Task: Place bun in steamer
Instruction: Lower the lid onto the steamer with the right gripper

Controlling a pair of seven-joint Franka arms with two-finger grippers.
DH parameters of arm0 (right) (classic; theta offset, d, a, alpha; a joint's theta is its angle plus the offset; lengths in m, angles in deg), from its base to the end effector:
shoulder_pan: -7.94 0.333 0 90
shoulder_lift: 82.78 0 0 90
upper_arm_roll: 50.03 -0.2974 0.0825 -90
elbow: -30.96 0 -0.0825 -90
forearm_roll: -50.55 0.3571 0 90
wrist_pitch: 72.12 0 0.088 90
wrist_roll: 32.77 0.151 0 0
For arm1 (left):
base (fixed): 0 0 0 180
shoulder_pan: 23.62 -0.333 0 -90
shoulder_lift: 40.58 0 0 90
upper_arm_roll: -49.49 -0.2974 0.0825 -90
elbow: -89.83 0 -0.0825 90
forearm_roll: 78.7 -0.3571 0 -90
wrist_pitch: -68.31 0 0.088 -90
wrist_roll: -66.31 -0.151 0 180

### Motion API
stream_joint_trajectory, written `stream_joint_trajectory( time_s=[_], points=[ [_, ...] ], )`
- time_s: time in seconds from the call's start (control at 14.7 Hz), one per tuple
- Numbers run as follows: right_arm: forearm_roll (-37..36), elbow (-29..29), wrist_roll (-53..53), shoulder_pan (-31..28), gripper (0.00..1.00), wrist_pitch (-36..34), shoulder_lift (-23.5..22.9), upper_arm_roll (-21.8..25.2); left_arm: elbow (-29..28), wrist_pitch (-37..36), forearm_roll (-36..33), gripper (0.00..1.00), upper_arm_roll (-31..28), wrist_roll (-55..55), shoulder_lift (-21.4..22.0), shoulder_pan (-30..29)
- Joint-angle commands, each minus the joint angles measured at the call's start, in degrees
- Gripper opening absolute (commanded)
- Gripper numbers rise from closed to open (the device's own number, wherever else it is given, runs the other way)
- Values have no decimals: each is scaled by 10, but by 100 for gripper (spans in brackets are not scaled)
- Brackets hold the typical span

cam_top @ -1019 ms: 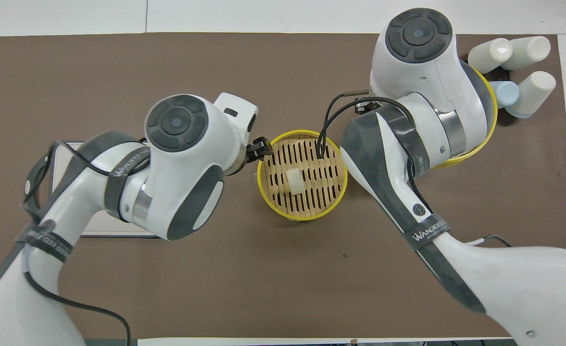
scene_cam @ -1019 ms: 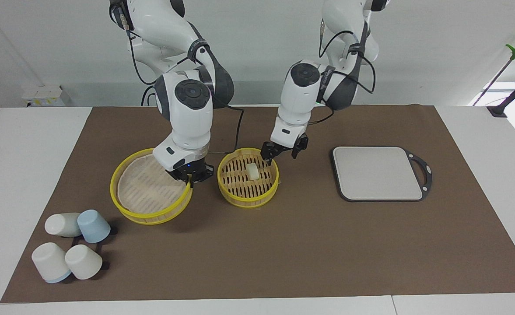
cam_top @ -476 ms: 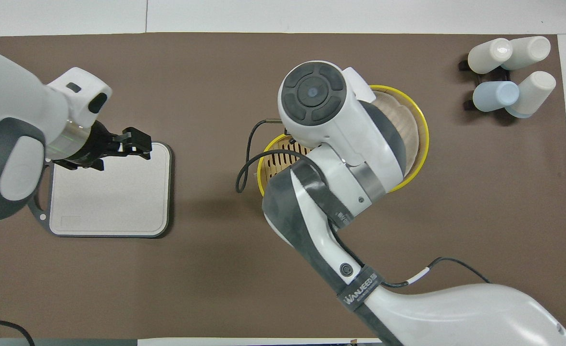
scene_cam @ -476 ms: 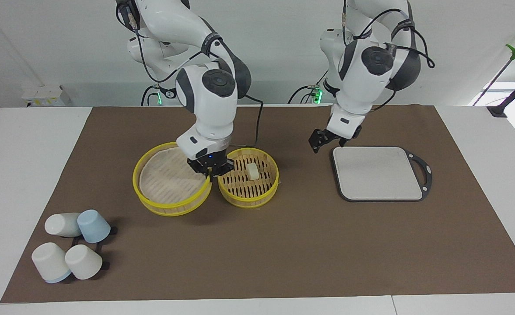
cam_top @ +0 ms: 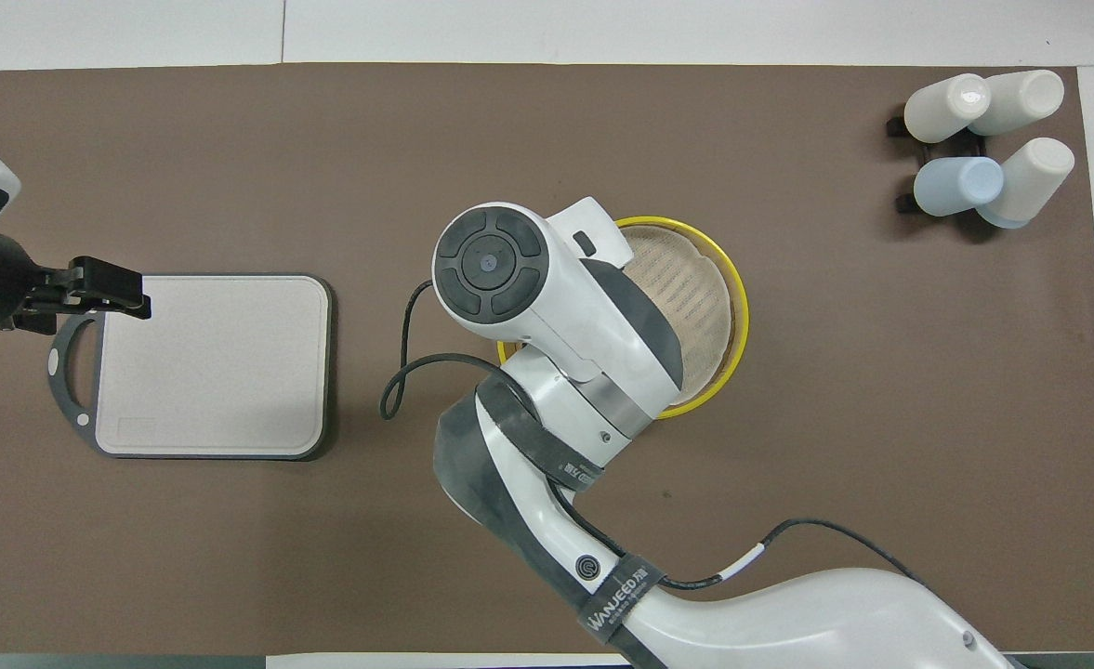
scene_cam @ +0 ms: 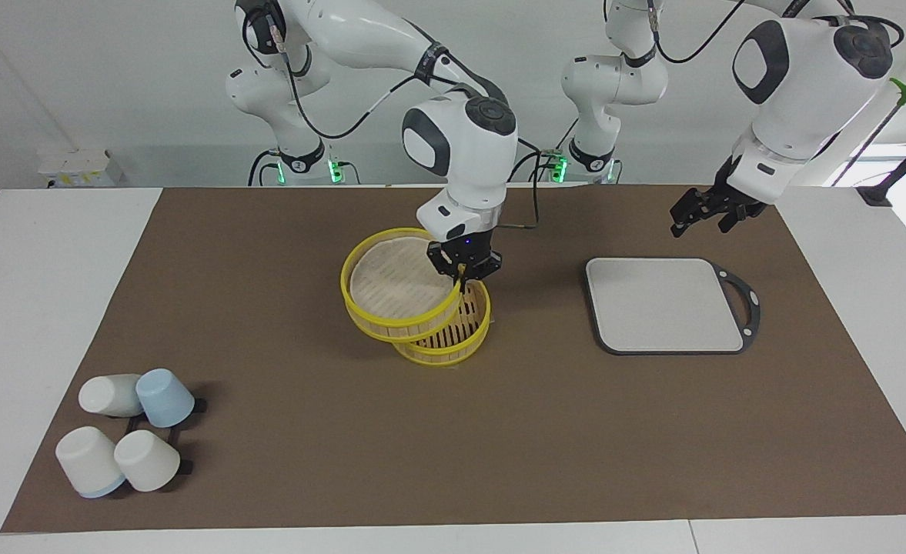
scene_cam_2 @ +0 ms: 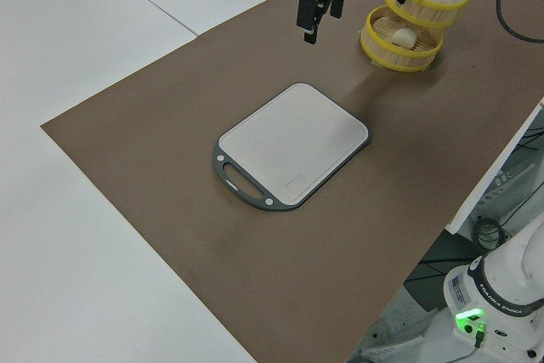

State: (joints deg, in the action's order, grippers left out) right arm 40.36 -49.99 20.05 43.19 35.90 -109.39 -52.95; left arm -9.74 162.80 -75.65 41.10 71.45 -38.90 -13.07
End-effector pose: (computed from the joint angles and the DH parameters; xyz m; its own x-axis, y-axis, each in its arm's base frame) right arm 0.5361 0.3892 0.3842 0.9727 -0.1989 0.1196 -0.2096 -0.9742 0.0843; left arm 0.5171 -0.0264 0.5095 0.9964 0.0558 -0.0646 0.0591 -0.9969 0.0514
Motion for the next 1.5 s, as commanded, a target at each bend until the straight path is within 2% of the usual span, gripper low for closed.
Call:
stream_joint_trajectory(
  time_s=[0.0,0.2,0.82,1.22,1.43],
  points=[
    [4,25,11,2,0,-4,-14,2,16,-20,-25,100,6,-11,0,-4],
    [3,67,33,14,0,-28,-45,2,22,-31,-29,100,5,-12,0,-5],
    [23,61,48,30,0,9,-54,1,78,-110,-26,100,7,-13,-2,-4],
    [23,52,48,30,0,32,-60,2,32,-118,-25,100,20,-26,38,-15],
    [24,47,48,29,0,42,-60,1,31,-116,-24,100,21,-26,39,-14]
  ],
)
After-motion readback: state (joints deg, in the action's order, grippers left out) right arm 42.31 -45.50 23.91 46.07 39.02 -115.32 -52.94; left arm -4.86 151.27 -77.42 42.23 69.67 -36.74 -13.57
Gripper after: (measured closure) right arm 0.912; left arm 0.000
